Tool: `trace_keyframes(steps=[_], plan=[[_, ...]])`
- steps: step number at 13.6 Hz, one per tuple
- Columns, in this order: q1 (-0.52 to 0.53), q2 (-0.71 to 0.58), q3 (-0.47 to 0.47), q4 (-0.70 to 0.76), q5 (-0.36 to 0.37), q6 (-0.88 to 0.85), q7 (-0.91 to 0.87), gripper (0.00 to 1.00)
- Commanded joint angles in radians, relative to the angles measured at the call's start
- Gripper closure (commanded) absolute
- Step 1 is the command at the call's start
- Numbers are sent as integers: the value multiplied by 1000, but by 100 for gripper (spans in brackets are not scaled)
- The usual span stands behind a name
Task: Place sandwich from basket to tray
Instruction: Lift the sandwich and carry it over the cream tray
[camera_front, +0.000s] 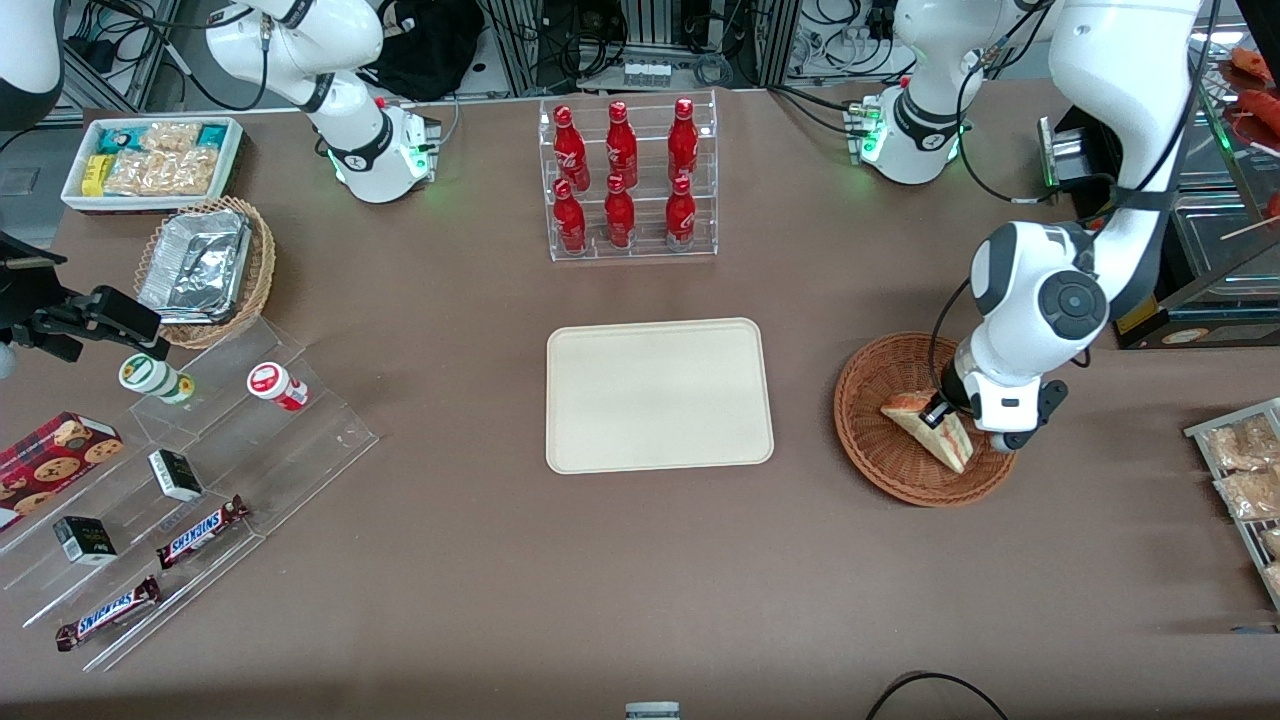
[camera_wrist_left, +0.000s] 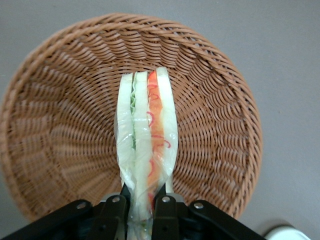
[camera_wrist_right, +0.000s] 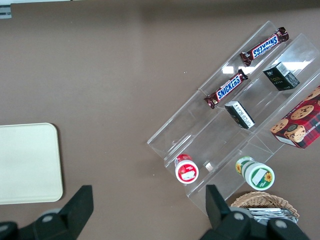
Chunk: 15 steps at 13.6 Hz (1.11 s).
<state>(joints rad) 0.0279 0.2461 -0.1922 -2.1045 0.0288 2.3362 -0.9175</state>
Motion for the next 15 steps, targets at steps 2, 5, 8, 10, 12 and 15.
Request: trace_keyframes(steps=[2,5,8,10,12,15], plan=[[-98,-44,0,221,11,-321,-12,89],[-225,2,-1,401,8,-504,-14,89],[-365,42,-1,417,8,-499,-6,88],[-454,85,0,416,32,-438,-4,88],[-528,145,0,417,49,-370,-4,87],[-611,249,0,422,51,-183,-20,87]])
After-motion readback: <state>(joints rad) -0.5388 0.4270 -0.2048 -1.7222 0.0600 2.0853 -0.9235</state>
